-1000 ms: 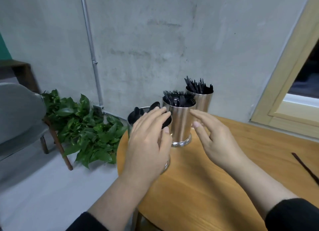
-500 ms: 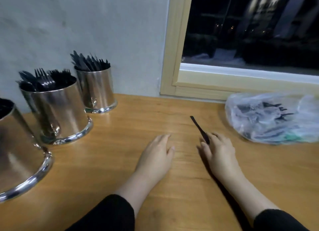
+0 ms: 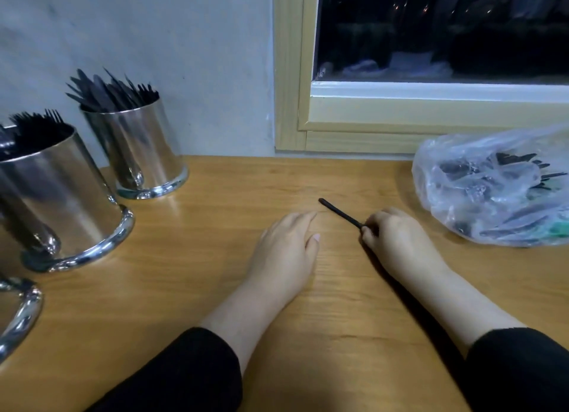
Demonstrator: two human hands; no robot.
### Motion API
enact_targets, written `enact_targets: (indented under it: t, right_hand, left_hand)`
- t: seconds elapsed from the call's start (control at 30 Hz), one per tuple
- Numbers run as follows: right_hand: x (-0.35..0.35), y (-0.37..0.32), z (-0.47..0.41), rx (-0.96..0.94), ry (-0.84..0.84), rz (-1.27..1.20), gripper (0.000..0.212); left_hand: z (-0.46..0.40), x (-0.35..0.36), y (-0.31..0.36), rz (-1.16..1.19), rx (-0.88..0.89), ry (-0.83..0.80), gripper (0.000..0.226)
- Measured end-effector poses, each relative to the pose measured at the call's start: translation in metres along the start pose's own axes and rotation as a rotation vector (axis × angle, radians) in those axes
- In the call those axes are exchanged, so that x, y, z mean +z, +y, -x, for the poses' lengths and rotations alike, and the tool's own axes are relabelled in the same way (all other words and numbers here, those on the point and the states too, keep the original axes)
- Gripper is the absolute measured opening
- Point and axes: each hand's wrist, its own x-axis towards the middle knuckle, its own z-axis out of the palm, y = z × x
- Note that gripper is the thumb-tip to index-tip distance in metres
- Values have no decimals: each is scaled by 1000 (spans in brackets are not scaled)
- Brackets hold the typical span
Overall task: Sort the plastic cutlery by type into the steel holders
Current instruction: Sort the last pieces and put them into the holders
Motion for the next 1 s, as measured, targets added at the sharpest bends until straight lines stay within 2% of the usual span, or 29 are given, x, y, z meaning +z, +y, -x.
enact_targets:
  t: [0.13,0.23,0.33,0.5,0.57,0.7,0.77,0.83,0.87,0.93,1.0]
  right_hand:
    - [2,5,5,-175,116,76,13]
    - [3,6,12,-281,205,26,10]
    - [1,8,19,-343,277,-43,12]
    - [-13,11,32,-379,371,-137,14]
    - [-20,22,34,-325,422,-145,21]
    - [-52,76,38,-54,639,-46,39]
    - [-66,105,36,154,537,47,65]
    - [-67,132,32,329,311,129,86]
    - [-63,142,31,370,215,156,84]
    - [-53,153,31,386,91,135,61]
    - [-47,153,32,331,108,55,28]
  left_hand:
    - [-11,6,0,-141,135,14,50]
    - [-15,16,3,-196,228,-9,46]
    - [-16,19,5,-215,264,39,30]
    - [-12,13,12,-204,247,28,24]
    - [-10,16,9,-151,259,48,16]
    - [-10,23,5,-179,296,-1,9]
    - [-8,24,13,-173,318,-58,17]
    - [-6,27,18,-161,329,-73,20]
    - [-5,29,21,-157,326,-91,20]
    - [-3,31,20,-169,305,-95,25]
    - [0,30,17,-162,301,-87,33]
